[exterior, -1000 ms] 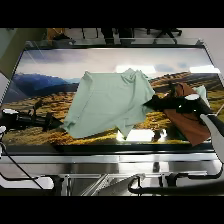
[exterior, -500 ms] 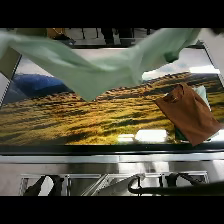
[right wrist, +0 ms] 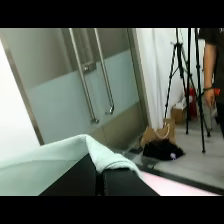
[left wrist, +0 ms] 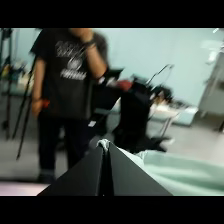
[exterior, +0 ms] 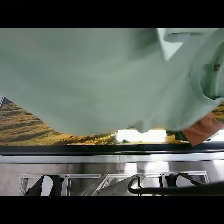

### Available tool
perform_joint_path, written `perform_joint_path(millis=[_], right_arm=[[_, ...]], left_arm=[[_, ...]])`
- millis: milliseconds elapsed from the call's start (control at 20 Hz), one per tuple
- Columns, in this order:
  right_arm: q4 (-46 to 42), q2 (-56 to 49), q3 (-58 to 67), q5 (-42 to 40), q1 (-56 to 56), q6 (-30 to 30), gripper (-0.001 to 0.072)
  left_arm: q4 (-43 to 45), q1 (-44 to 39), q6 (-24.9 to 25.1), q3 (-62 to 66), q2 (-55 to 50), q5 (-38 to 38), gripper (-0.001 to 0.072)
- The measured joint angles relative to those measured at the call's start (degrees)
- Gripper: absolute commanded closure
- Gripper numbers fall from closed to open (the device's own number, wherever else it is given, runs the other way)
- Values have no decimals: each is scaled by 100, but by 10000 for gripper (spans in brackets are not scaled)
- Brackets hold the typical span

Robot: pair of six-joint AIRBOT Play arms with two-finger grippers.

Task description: Fold the shirts.

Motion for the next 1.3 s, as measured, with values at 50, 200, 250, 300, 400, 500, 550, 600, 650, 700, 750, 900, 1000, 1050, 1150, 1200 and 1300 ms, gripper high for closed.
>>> perform_joint_path(millis=[50,200,250,300,400,500,550,600,650,700,750,900,1000,1050,1150,1200,1300], right_arm=[[39,-114,-136,92,48,0,694],[-96,-597,-870,278,544,-74,694],[-238,-798,-1113,304,754,-111,694],[-428,-1034,-1342,306,964,-144,695],[-826,-1622,-1681,225,1290,-164,694],[-1110,-2319,-1858,-9,1462,-192,694],[-1180,-2686,-1906,-162,1519,-197,695],[-1222,-3029,-1934,-332,1558,-227,694],[-1257,-3390,-1945,-525,1582,-278,695],[-1255,-3713,-1937,-708,1593,-337,694],[-1187,-4035,-1893,-898,1600,-422,695],[-1049,-4765,-1580,-1294,1576,-551,695],[-975,-5058,-1283,-1440,1497,-603,694],[-953,-5154,-1139,-1475,1440,-608,694],[-951,-5270,-894,-1432,1298,-595,695],[-929,-5298,-793,-1353,1228,-575,694],[-927,-5340,-669,-1126,1102,-540,694]], left_arm=[[487,-280,-175,96,-201,-216,697],[1843,-1412,-527,-118,-881,-627,696],[2400,-1816,-643,-313,-1132,-669,696],[2957,-2208,-763,-542,-1410,-673,696],[3971,-2839,-992,-1040,-2046,-531,696],[4690,-3180,-1134,-1449,-2771,-208,697],[4881,-3254,-1174,-1561,-3134,-9,696],[5042,-3300,-1217,-1606,-3558,212,697],[5176,-3316,-1261,-1569,-3965,363,696],[5248,-3322,-1281,-1445,-4330,527,697],[5285,-3329,-1307,-1252,-4693,645,696],[5342,-3386,-1346,-400,-5657,802,696],[5359,-3416,-1362,243,-6116,774,697],[5362,-3425,-1362,549,-6284,671,696],[5359,-3436,-1364,979,-6457,446,697],[5359,-3438,-1364,1073,-6487,345,696],[5362,-3440,-1368,1117,-6459,210,696]])
